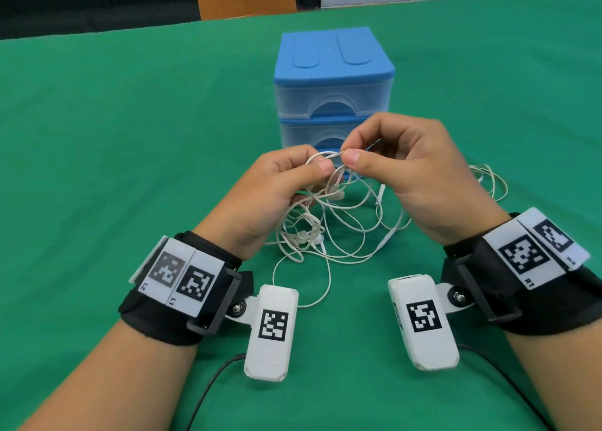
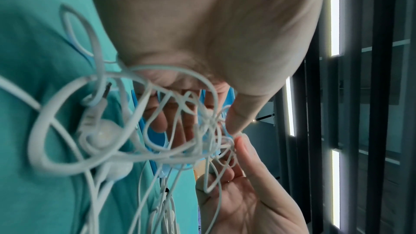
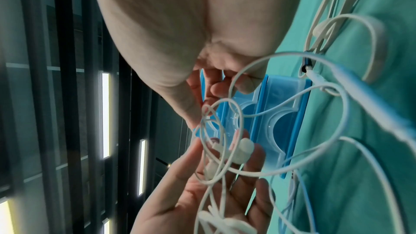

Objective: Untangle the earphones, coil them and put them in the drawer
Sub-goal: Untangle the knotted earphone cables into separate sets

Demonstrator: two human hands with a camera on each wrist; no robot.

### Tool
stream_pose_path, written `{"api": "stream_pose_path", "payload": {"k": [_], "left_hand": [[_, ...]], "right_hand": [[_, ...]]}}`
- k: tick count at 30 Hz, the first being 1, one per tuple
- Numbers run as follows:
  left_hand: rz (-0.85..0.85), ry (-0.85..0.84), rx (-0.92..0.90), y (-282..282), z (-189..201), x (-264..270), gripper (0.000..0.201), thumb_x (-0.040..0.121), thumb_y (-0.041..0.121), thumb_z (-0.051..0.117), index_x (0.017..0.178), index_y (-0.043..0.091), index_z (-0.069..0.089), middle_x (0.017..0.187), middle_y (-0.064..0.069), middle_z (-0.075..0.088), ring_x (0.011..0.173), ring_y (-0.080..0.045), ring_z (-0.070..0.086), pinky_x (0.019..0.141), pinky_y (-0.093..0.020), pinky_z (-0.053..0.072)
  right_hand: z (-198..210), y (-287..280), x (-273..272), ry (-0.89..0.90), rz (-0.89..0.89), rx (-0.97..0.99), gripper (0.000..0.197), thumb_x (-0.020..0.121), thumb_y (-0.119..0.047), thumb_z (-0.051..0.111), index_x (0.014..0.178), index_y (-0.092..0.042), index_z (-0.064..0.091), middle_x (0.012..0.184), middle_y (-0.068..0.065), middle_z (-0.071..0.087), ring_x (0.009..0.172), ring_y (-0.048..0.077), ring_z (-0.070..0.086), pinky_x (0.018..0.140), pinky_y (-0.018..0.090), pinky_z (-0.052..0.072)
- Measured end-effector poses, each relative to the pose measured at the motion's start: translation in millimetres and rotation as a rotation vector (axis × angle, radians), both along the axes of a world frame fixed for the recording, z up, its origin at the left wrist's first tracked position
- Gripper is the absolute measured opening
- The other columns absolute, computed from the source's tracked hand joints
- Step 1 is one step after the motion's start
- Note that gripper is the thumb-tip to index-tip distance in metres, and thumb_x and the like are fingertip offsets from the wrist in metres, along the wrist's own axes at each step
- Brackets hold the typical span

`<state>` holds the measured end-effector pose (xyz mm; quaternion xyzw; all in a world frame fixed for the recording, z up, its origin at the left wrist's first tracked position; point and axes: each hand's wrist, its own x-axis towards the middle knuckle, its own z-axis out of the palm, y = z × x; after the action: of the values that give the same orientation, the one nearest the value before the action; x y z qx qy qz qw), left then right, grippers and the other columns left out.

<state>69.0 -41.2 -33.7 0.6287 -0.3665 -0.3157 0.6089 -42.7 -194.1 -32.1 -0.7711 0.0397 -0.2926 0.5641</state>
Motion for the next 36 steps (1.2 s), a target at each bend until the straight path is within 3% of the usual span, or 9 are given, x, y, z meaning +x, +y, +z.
{"api": "stream_pose_path", "payload": {"k": [4, 8, 11, 14, 20, 24, 27, 30, 36], "left_hand": [[0.015, 0.066, -0.004, -0.2, 0.5, -1.7, 0.011, 0.100, 0.012, 0.054, 0.090, 0.010, 0.059, 0.085, -0.015, 0.068, 0.073, -0.023, 0.066, 0.075, -0.036, 0.049], [0.043, 0.103, 0.011, -0.8, 1.4, -2.6, 0.008, 0.100, 0.007, 0.053, 0.106, 0.005, 0.057, 0.075, -0.012, 0.063, 0.060, -0.018, 0.061, 0.050, -0.020, 0.047], [0.005, 0.086, 0.018, -0.3, -0.5, -0.2, 0.007, 0.100, 0.011, 0.054, 0.102, 0.008, 0.060, 0.075, -0.011, 0.065, 0.062, -0.018, 0.062, 0.057, -0.024, 0.049], [-0.036, 0.078, -0.020, -0.1, 0.1, -0.6, 0.011, 0.098, 0.013, 0.057, 0.105, 0.006, 0.062, 0.080, -0.011, 0.068, 0.069, -0.019, 0.068, 0.066, -0.027, 0.053], [0.047, -0.056, -0.025, -2.5, -1.6, 0.2, 0.025, 0.102, 0.013, 0.052, 0.088, 0.006, 0.072, 0.076, -0.017, 0.066, 0.063, -0.024, 0.059, 0.062, -0.028, 0.049], [0.090, 0.042, 0.027, -3.6, -1.7, 1.1, 0.033, 0.105, 0.021, 0.048, 0.098, 0.000, 0.072, 0.082, -0.024, 0.060, 0.066, -0.029, 0.058, 0.059, -0.029, 0.050], [0.083, 0.064, 0.045, -3.8, -2.3, 1.3, 0.033, 0.104, 0.016, 0.044, 0.093, 0.000, 0.072, 0.078, -0.023, 0.058, 0.063, -0.027, 0.060, 0.061, -0.032, 0.048], [0.078, 0.000, 0.071, -3.3, -4.3, 2.6, 0.026, 0.103, 0.015, 0.049, 0.098, 0.002, 0.071, 0.072, -0.015, 0.063, 0.061, -0.021, 0.058, 0.058, -0.030, 0.046], [-0.034, 0.045, -0.030, -2.9, -3.5, -0.8, 0.009, 0.092, 0.008, 0.061, 0.098, 0.006, 0.067, 0.074, -0.011, 0.065, 0.061, -0.018, 0.058, 0.060, -0.026, 0.048]], "right_hand": [[0.4, -0.1, -0.7, -0.004, 0.002, 0.028, 0.003, 0.089, -0.002, 0.070, 0.089, -0.003, 0.067, 0.078, 0.010, 0.062, 0.068, 0.013, 0.053, 0.066, 0.024, 0.045], [2.1, 0.8, -1.5, -0.021, 0.007, 0.105, 0.004, 0.091, 0.002, 0.066, 0.092, -0.001, 0.063, 0.076, 0.017, 0.064, 0.059, 0.015, 0.056, 0.054, 0.020, 0.042], [2.6, -0.1, -2.3, -0.013, 0.033, 0.124, 0.004, 0.091, -0.002, 0.066, 0.092, -0.004, 0.062, 0.078, 0.012, 0.071, 0.062, 0.017, 0.057, 0.053, 0.024, 0.041], [2.4, -1.1, -2.8, -0.024, 0.050, 0.164, 0.006, 0.090, 0.002, 0.066, 0.090, -0.003, 0.063, 0.078, 0.013, 0.069, 0.062, 0.009, 0.056, 0.056, 0.018, 0.043], [2.7, -0.1, -5.7, 0.079, 0.096, 0.093, 0.008, 0.087, 0.007, 0.068, 0.091, 0.002, 0.073, 0.078, 0.010, 0.070, 0.064, 0.006, 0.055, 0.060, 0.013, 0.043], [4.7, 0.5, -5.7, 0.128, 0.144, 0.020, 0.011, 0.089, 0.006, 0.067, 0.091, -0.001, 0.075, 0.078, 0.017, 0.071, 0.064, 0.013, 0.054, 0.061, 0.019, 0.046], [5.4, -0.4, -5.2, 0.050, 0.067, 0.026, 0.011, 0.089, 0.005, 0.067, 0.091, -0.003, 0.075, 0.070, 0.003, 0.069, 0.061, 0.010, 0.053, 0.059, 0.017, 0.044], [6.9, -2.8, -5.7, -0.037, 0.053, 0.123, 0.009, 0.089, -0.002, 0.067, 0.092, -0.007, 0.075, 0.069, 0.004, 0.062, 0.060, 0.013, 0.047, 0.057, 0.022, 0.038], [8.3, -2.2, -6.7, -0.003, 0.138, 0.374, 0.012, 0.097, 0.000, 0.053, 0.094, -0.007, 0.062, 0.078, 0.008, 0.067, 0.064, 0.014, 0.056, 0.059, 0.022, 0.045]]}}
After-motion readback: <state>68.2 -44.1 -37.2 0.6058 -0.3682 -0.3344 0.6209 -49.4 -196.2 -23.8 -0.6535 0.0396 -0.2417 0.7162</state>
